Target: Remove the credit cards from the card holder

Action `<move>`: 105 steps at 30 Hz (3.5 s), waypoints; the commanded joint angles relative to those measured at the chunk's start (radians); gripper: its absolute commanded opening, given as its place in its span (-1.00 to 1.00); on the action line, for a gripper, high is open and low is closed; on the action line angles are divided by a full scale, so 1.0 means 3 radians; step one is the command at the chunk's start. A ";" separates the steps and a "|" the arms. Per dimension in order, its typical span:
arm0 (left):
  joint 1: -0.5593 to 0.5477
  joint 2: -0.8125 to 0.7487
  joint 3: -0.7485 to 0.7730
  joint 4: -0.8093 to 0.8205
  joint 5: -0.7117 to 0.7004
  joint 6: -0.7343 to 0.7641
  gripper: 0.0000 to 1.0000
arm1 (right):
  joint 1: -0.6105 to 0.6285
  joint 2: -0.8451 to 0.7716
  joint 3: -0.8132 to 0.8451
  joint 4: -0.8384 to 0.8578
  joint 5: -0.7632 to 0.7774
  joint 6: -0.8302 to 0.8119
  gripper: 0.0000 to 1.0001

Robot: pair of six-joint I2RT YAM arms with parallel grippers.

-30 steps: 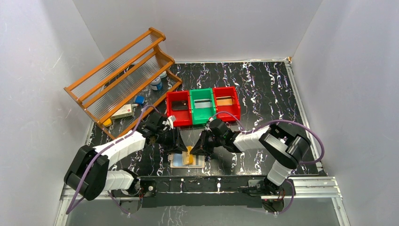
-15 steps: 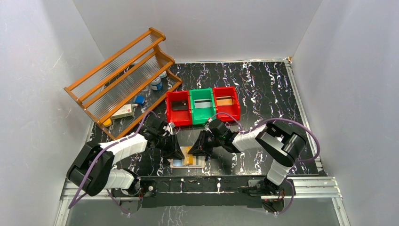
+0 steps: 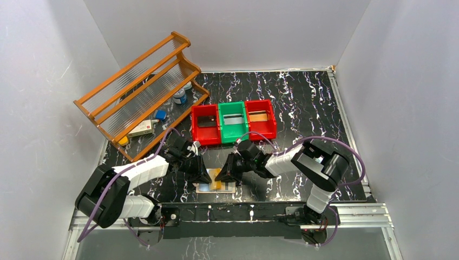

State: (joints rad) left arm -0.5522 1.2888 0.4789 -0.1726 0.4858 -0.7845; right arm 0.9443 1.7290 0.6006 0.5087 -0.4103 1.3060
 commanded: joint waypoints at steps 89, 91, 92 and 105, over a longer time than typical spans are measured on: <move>-0.0015 0.0281 0.0543 -0.0643 -0.0465 0.0436 -0.07 | -0.0310 -0.2251 0.0691 -0.2345 0.3267 -0.2287 -1.00; -0.0012 0.0120 0.0611 -0.0722 -0.0458 0.0479 -0.07 | -0.0310 -0.2251 0.0714 -0.2357 0.3331 -0.2478 -1.00; -0.0015 0.0040 0.0651 -0.0760 -0.0453 0.0515 -0.07 | -0.0310 -0.2257 0.0729 -0.2343 0.3331 -0.2593 -1.00; -0.0004 -0.0942 0.0944 -0.1098 -0.1635 0.1089 0.62 | -0.0550 -0.2011 0.1021 -0.2506 0.2910 -0.3859 -1.00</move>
State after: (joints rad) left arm -0.5545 1.0641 0.7788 -0.4572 0.1555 -0.5282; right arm 0.8337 1.0969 0.8391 -0.2314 0.5194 0.2680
